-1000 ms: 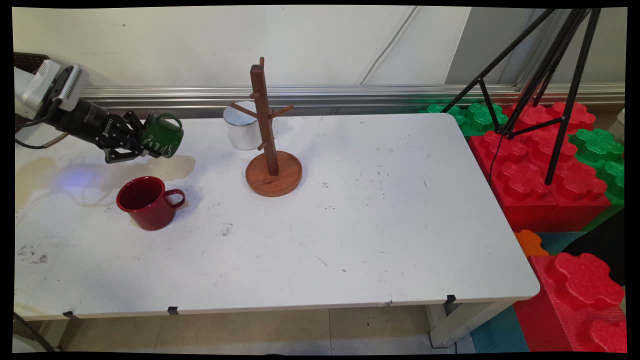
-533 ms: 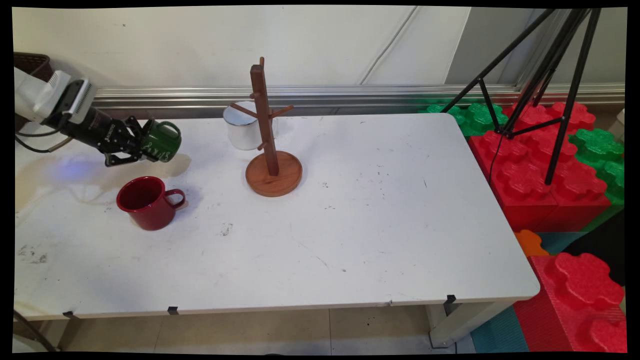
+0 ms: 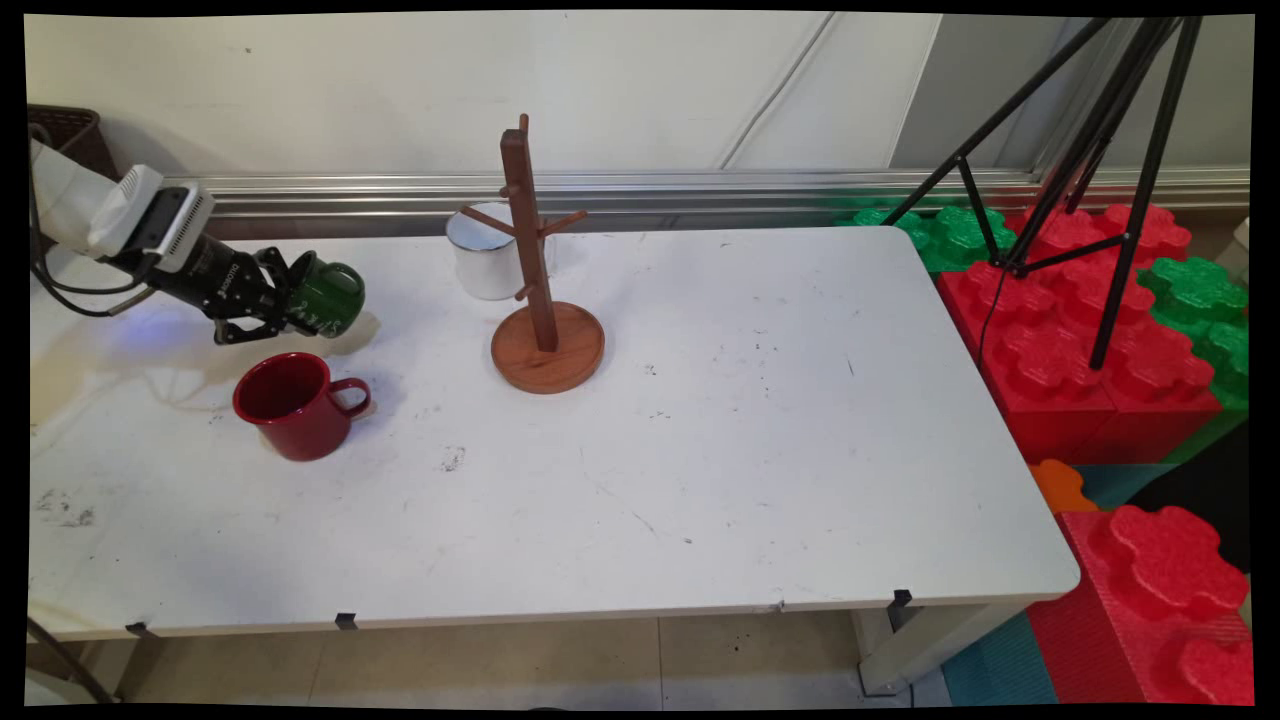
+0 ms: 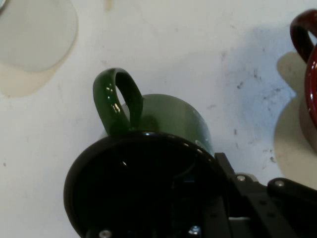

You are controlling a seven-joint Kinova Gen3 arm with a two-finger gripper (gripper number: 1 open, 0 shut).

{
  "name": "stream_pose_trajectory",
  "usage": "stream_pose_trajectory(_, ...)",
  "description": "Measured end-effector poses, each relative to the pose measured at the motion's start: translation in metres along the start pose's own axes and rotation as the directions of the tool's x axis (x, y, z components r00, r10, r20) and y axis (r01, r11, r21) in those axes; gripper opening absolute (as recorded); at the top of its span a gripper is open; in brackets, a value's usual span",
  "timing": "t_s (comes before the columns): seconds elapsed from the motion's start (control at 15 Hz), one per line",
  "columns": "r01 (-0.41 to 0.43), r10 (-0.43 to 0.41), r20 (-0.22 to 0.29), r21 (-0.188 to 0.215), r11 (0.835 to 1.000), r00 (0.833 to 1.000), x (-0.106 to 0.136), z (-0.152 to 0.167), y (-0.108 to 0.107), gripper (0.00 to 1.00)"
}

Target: Place the picked object on the table

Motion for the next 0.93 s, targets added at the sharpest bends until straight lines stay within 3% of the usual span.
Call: stream_pose_trajectory(0.93, -0.060, 0.062, 0.066, -0.030, 0.998, 0.996, -0.008, 0.018, 0.003, 0.00)
